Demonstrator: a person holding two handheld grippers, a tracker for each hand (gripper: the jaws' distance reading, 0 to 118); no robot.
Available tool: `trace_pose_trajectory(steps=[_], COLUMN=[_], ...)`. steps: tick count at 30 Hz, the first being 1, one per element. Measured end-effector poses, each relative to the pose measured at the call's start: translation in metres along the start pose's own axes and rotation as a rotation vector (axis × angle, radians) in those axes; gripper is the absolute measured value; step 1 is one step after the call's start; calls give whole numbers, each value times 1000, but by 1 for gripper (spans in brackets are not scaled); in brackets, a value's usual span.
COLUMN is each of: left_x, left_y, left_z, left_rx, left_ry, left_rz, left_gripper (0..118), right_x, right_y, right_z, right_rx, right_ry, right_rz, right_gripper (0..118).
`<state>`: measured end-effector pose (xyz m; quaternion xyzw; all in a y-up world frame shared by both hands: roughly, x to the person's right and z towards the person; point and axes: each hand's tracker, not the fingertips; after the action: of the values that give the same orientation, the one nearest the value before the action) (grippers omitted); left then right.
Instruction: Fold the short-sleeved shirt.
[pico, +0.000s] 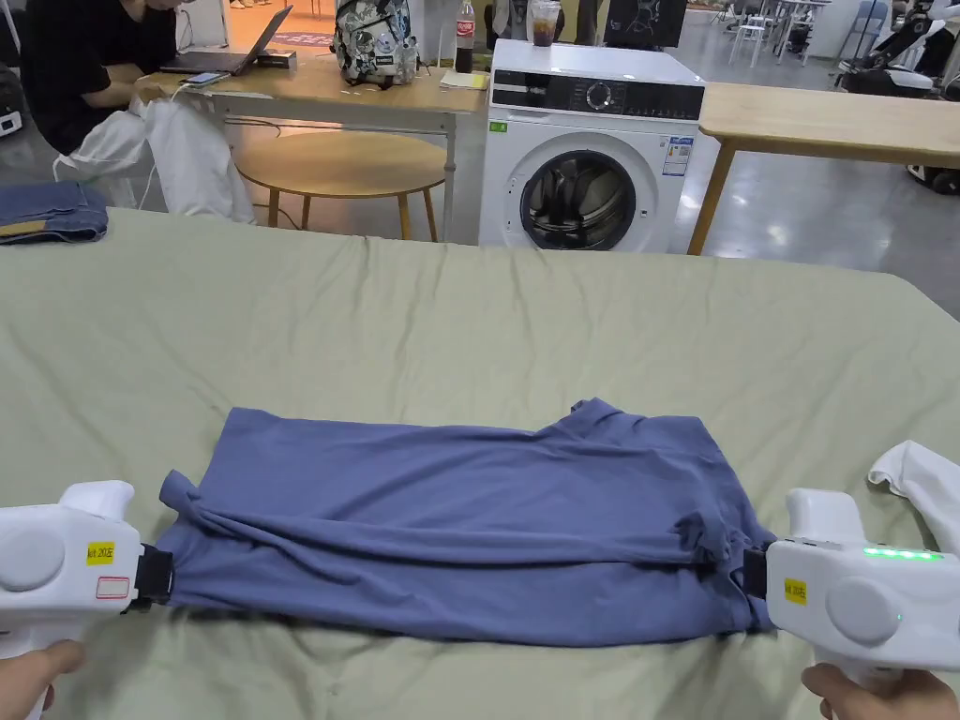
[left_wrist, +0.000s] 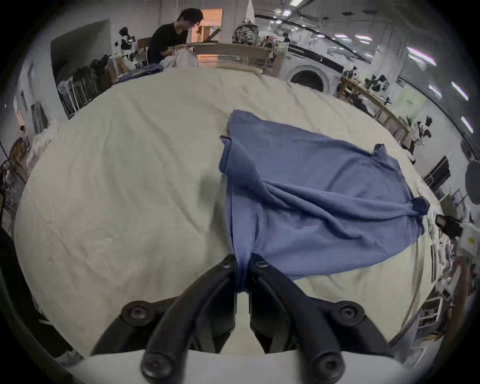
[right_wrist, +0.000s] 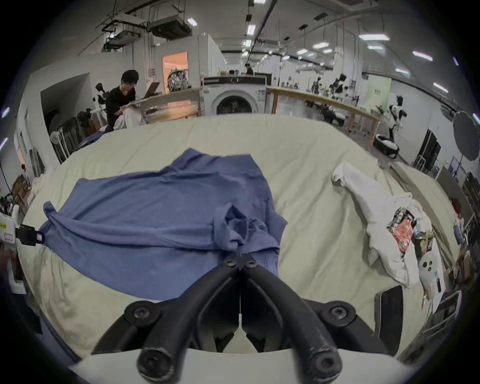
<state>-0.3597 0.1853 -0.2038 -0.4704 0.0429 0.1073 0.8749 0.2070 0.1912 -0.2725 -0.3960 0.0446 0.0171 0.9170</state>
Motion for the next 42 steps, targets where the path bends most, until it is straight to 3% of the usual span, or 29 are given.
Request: trace_pose_trajectory(steps=[1, 4, 5, 10, 13, 15, 17, 18, 19, 24, 34, 42], left_x=[0, 1, 2, 3, 3, 6, 7, 8, 8, 7, 7, -6], left_y=[-1, -3, -3, -5, -7, -10, -10, -10, -10, -8, -1, -53], left_z=[1, 3, 3, 2, 0, -1, -4, -5, -5, 4, 56, 70], left_rx=[7, 16, 19, 20, 16, 13, 11, 11, 10, 27, 120, 71], left_ry=[1, -3, -2, 3, 6, 12, 22, 25, 26, 18, -4, 12], left_rz=[0, 3, 2, -2, 6, 1, -10, -13, -14, -2, -15, -31], left_gripper=[2, 2, 2, 2, 2, 2, 2, 2, 2, 2, 2, 2], right_x=[3, 13, 15, 18, 7, -3, -13, -16, -16, -15, -11, -6], right_y=[0, -2, -4, -12, -15, -14, -12, -11, -9, -7, 6, -45], right_z=[-5, -29, -37, -82, -82, -75, -72, -72, -73, -53, 24, 54], right_rx=[-28, -98, -115, -277, -260, -260, -258, -257, -261, -232, -131, -189], right_ry=[1, 10, 10, 5, -26, -34, -44, -59, -12, -44, -45, -28], right_rz=[0, -4, -2, 27, 42, 58, 99, 133, 116, 84, 119, 136], right_gripper=[7, 70, 72, 71, 64, 43, 14, 9, 8, 7, 7, 7])
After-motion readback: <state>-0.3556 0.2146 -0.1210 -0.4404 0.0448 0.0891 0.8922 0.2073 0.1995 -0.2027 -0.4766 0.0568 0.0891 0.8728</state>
